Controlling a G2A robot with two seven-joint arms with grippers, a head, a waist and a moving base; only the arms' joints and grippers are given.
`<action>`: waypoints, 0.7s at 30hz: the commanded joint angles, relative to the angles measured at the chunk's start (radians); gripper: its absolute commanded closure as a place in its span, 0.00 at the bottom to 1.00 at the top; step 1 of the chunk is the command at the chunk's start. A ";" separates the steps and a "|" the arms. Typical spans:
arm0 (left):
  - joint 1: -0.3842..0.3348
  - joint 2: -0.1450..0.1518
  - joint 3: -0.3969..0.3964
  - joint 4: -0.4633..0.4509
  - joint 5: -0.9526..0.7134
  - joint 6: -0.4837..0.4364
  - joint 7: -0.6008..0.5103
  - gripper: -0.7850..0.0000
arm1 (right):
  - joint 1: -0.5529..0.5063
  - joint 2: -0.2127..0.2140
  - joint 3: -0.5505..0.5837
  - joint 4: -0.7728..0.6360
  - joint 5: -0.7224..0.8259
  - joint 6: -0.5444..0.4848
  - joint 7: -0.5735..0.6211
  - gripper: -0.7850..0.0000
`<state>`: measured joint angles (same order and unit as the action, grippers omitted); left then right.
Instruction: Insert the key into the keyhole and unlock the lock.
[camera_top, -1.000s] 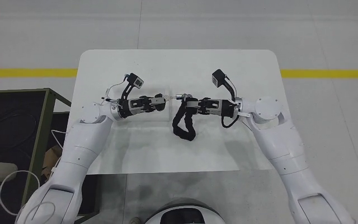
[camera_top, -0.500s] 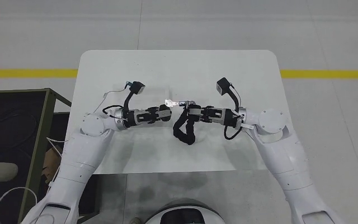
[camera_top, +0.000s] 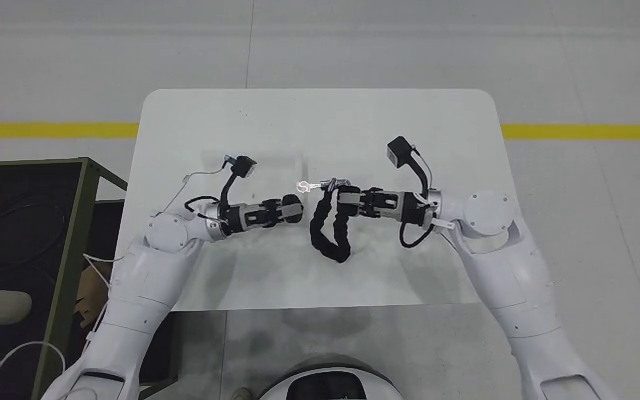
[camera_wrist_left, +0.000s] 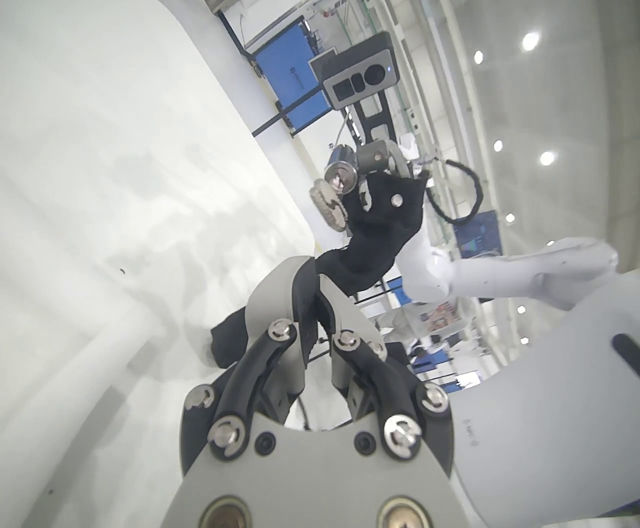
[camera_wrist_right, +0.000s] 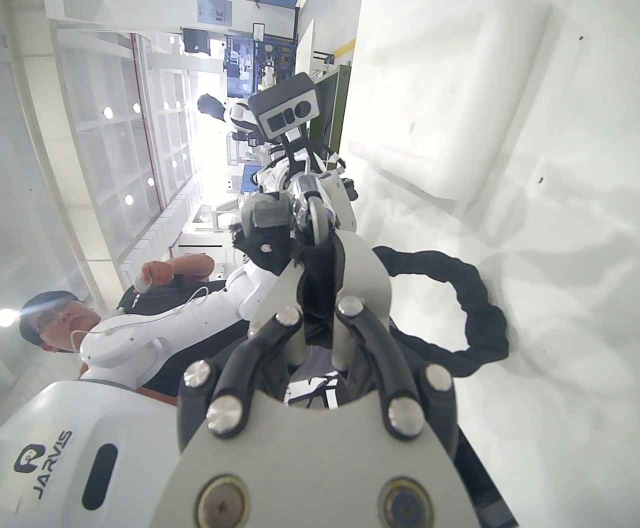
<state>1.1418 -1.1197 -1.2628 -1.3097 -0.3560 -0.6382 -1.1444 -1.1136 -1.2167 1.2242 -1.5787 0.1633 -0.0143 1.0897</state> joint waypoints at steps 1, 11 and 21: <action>-0.004 -0.003 -0.011 0.032 -0.125 0.059 -0.040 1.00 | -0.001 0.000 0.002 -0.005 0.002 0.001 0.001 1.00; -0.048 -0.025 -0.018 0.120 -0.330 0.141 -0.167 0.50 | -0.005 -0.002 -0.009 -0.021 -0.001 0.006 0.004 1.00; -0.064 -0.048 -0.003 0.127 -0.326 0.153 -0.191 0.66 | -0.004 -0.007 -0.030 -0.027 -0.007 0.007 0.022 1.00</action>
<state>1.0791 -1.1651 -1.2665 -1.1827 -0.6825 -0.4861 -1.3338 -1.1170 -1.2232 1.1955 -1.6045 0.1569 -0.0075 1.1098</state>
